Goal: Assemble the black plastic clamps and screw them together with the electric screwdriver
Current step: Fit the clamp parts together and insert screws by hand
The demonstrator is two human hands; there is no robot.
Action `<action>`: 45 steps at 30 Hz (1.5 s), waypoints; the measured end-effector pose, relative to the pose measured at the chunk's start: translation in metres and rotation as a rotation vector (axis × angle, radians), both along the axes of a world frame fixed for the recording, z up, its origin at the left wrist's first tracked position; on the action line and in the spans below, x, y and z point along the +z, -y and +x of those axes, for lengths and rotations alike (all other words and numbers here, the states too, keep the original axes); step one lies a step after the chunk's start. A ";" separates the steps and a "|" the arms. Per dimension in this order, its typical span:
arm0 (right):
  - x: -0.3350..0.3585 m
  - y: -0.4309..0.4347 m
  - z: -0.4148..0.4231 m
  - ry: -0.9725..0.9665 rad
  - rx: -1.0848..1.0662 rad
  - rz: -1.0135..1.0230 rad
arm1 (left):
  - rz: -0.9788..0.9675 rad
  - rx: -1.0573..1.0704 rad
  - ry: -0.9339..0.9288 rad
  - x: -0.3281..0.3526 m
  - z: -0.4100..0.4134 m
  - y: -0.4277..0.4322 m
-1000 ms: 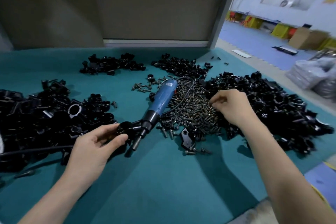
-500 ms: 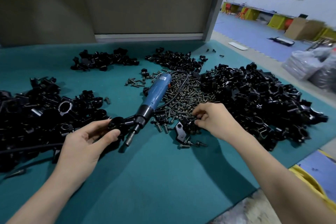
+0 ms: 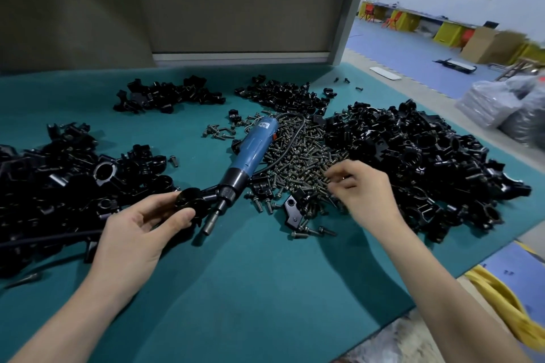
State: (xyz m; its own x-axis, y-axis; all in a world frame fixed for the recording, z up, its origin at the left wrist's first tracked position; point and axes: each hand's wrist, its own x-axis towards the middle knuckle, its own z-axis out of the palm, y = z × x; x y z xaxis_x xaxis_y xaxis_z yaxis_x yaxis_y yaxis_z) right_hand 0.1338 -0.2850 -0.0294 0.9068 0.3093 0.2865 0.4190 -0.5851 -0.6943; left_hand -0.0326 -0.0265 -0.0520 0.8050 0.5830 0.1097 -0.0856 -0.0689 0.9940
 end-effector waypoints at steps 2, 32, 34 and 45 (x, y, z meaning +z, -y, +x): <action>-0.003 -0.002 -0.002 0.083 0.062 -0.164 | 0.000 0.001 0.003 0.000 0.000 0.000; 0.028 -0.128 -0.095 0.039 0.445 0.243 | 0.105 -0.051 0.032 -0.001 0.001 0.002; 0.018 -0.141 -0.098 0.088 0.453 0.175 | 0.155 -0.063 0.038 -0.001 0.000 0.001; 0.015 -0.144 -0.089 0.228 0.510 0.105 | 0.154 -0.089 0.058 -0.002 0.000 -0.003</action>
